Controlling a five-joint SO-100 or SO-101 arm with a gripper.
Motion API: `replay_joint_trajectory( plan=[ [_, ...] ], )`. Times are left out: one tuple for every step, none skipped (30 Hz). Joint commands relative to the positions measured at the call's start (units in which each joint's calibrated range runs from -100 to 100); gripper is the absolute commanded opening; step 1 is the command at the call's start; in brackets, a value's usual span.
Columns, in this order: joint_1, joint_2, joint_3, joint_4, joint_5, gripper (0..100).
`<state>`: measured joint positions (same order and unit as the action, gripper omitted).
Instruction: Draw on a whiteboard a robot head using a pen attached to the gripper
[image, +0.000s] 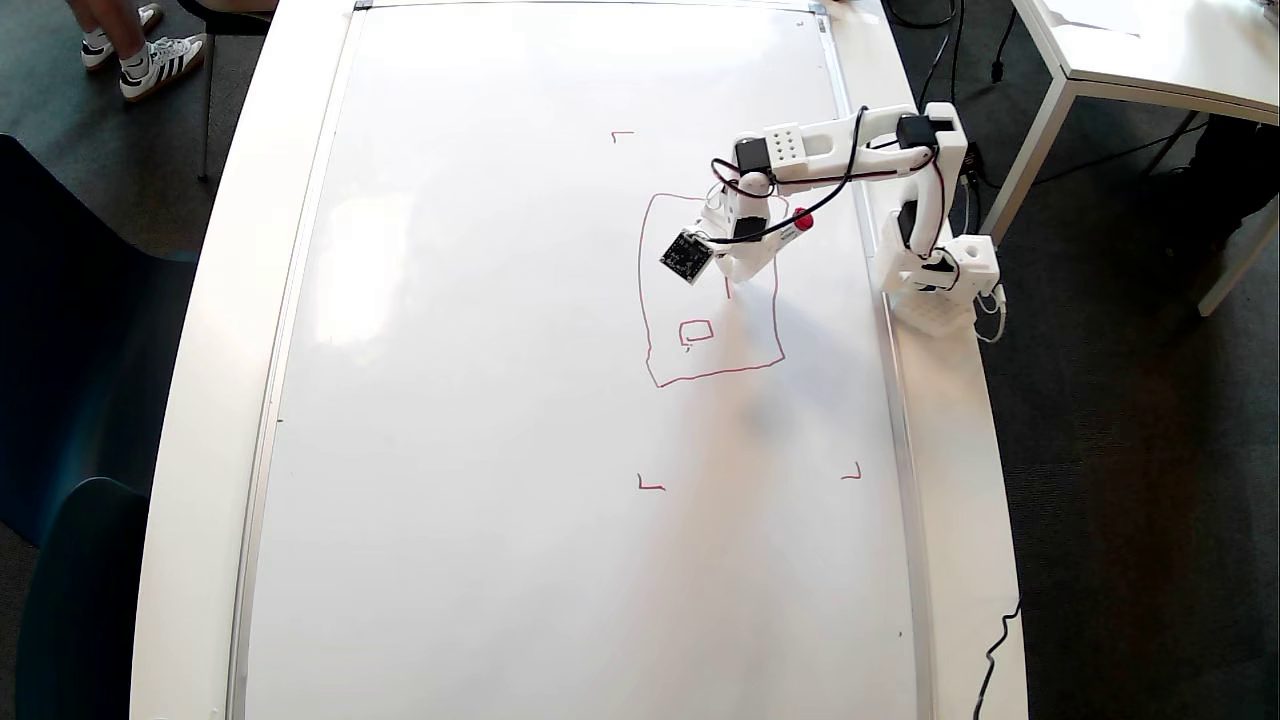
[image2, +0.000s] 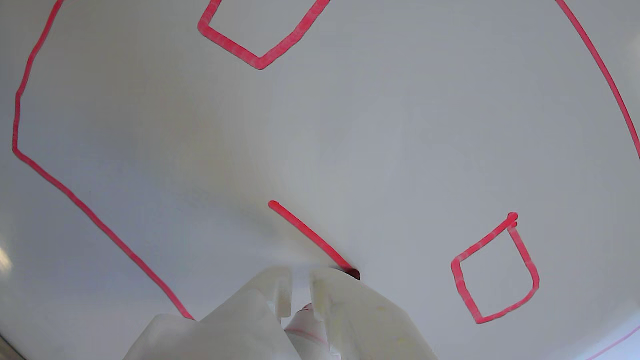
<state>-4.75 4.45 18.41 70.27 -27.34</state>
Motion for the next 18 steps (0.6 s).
replay_joint_trajectory(
  plan=[
    [0.7,-0.9,-1.0,2.7,-0.2,1],
    [0.7,-0.9,-1.0,2.9,-0.2,1],
    [0.7,-1.3,-0.8,3.2,-0.2,1],
    [0.7,-2.0,-0.7,3.2,-0.2,1],
    [0.7,-3.6,0.2,3.2,-0.2,1],
    [0.7,-4.5,0.7,3.2,-0.2,1],
    [0.7,-5.3,1.2,3.2,-0.2,1],
    [0.7,-6.2,1.9,3.2,-0.2,1],
    [0.7,-6.9,2.5,3.2,-0.2,1],
    [0.7,-8.2,4.0,3.2,-0.2,1],
    [0.7,-8.8,4.9,3.2,-0.2,1],
    [0.7,-9.3,5.6,3.2,-0.2,1],
    [0.7,-9.8,6.4,3.2,-0.2,1],
    [0.7,-10.2,7.1,3.2,-0.2,1],
    [0.7,-10.9,8.2,3.2,-0.2,1],
    [0.7,-11.2,8.7,3.2,-0.2,1],
    [0.7,-11.4,9.0,3.2,-0.2,1],
    [0.8,-11.6,9.1,3.2,-0.2,1]
  ],
)
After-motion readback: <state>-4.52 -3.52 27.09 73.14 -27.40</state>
